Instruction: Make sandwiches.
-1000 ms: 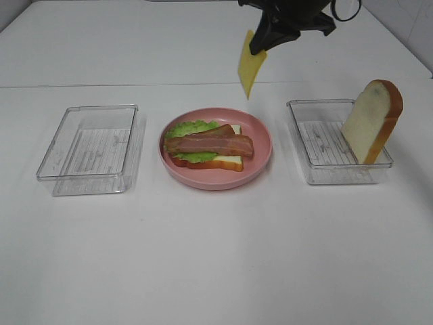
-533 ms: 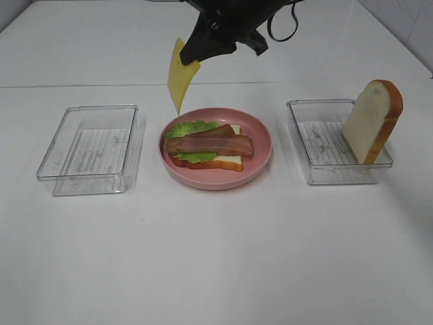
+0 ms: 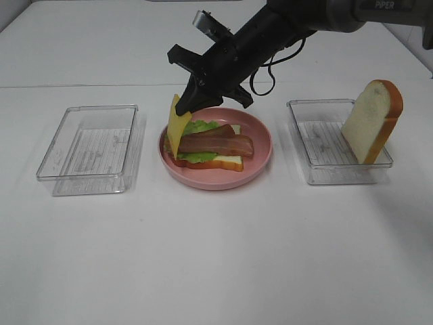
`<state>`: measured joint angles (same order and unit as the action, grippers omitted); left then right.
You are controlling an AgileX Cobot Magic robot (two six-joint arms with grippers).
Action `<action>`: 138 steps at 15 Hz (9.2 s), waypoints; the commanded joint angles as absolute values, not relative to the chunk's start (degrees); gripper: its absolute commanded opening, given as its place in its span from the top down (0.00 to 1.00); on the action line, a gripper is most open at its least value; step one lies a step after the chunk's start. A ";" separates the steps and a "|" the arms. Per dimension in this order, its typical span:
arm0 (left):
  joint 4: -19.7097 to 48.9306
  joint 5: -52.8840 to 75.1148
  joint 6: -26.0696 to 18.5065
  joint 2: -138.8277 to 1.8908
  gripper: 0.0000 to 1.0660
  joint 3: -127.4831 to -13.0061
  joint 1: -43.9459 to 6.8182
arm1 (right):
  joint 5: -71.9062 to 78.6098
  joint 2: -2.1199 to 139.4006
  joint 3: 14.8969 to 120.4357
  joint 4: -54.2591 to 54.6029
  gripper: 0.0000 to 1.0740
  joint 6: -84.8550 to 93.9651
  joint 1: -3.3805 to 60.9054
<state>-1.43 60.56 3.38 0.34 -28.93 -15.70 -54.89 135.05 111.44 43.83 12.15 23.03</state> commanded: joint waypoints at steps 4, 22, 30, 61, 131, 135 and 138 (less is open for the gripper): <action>-1.78 59.93 3.27 1.49 0.37 -28.59 -15.70 | -53.29 134.42 111.55 28.59 1.00 4.13 22.75; -1.78 59.93 3.27 1.49 0.37 -28.59 -15.70 | -54.77 125.54 111.67 7.05 0.42 -2.52 22.69; -1.78 59.93 3.27 1.49 0.37 -28.59 -15.70 | -64.80 118.95 111.67 -7.16 0.36 -6.76 15.36; -1.78 59.93 3.27 1.49 0.37 -28.59 -15.70 | -73.91 126.22 111.55 -0.92 1.00 -3.78 0.63; -1.78 59.93 3.27 1.49 0.37 -28.59 -15.70 | -66.52 91.39 85.49 7.10 0.30 3.61 10.83; -1.78 59.93 3.27 1.49 0.37 -28.59 -15.70 | -66.75 73.22 69.10 5.44 0.30 1.26 10.83; -1.78 59.93 3.27 1.49 0.37 -28.59 -15.70 | -68.01 61.36 56.95 5.39 0.30 1.26 10.83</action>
<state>-1.43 60.56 3.38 0.34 -28.93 -15.70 -67.21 62.51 57.81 5.90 1.78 10.71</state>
